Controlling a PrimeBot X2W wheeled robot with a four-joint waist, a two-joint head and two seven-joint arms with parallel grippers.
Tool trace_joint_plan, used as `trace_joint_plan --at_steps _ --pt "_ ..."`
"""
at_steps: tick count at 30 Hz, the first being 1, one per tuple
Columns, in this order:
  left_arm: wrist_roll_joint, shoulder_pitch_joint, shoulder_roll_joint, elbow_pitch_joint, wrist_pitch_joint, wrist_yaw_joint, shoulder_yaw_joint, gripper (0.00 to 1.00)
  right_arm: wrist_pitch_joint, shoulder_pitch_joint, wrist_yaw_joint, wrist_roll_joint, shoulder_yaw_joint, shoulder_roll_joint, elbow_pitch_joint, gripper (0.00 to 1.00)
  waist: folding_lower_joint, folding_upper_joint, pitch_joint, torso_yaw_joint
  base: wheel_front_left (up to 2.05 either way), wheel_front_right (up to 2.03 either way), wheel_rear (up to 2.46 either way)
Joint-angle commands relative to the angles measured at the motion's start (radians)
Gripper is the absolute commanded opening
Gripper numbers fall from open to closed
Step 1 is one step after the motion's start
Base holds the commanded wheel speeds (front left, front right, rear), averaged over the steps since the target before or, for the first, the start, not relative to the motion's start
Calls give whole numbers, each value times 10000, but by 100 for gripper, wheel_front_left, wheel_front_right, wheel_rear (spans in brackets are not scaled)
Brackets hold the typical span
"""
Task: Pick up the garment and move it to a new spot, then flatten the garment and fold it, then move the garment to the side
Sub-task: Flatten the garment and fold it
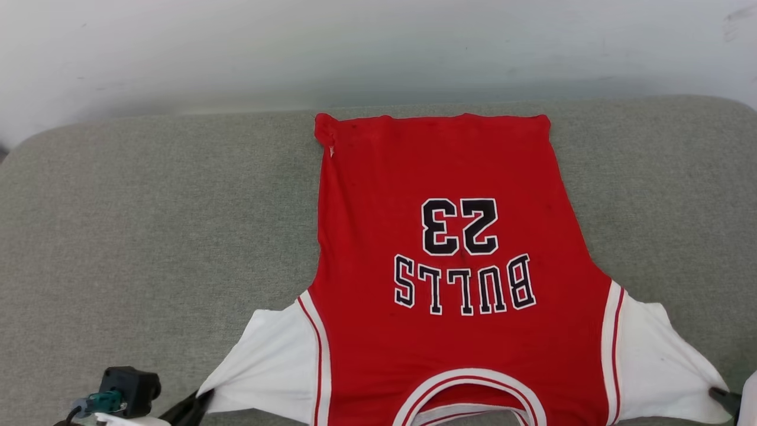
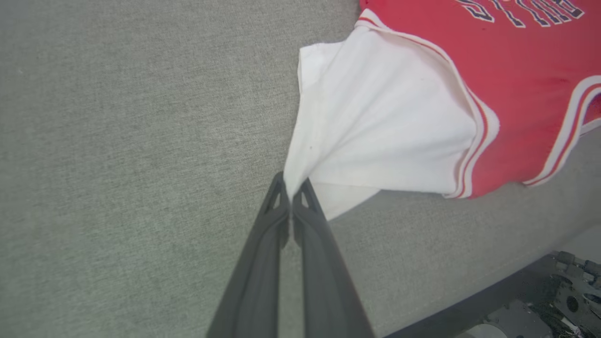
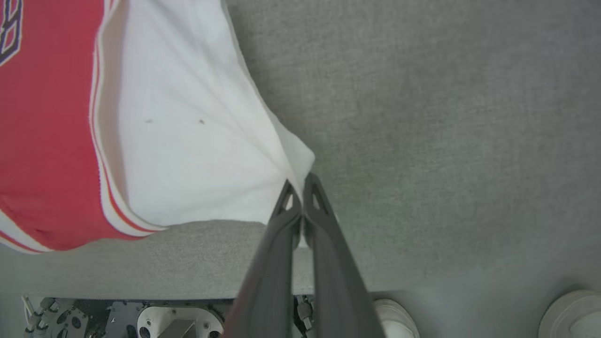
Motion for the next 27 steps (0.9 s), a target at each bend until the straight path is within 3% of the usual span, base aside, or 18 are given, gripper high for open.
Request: trace_joint_plan --at_steps 1,5,6,7,8,15,18,23,27 --pt "-21 34 -90 -145 -69 64 18 0 85 237 -14 -18 -66 134 -187 0 3 0 -2 13 0 0 0" --pt "-88 26 -216 -494 45 93 -49 0 179 387 -14 -161 -214 359 -603 0 3 0 -16 14 0 0 0" --pt "-101 47 -215 -575 87 103 -65 0 99 363 -14 -260 -192 333 -699 37 3 0 -6 14 0 0 0" --pt "-144 82 -218 -655 96 94 -73 0 38 361 -14 -329 -119 282 -783 84 3 0 8 17 0 0 0" --pt "-204 114 -211 -739 113 80 -66 0 4 370 -11 -330 -47 234 -842 100 3 0 24 24 0 0 0" --pt "-539 201 -211 -1996 272 226 36 0 -175 -524 -9 763 49 361 -1746 100 3 0 433 306 0 0 0" --pt "-393 12 -156 -2678 423 355 -4 0 117 -997 -9 999 165 131 -2377 100 3 0 854 620 0 0 0" --pt "-3 -315 -23 -3571 673 408 -92 0 1025 -2446 -9 946 168 32 -2985 100 3 0 1730 1240 0 0 0" --pt "333 -655 -1 -4140 892 352 -229 0 2256 -4120 -9 700 -233 134 -2641 100 3 0 2534 1818 0 0 0"
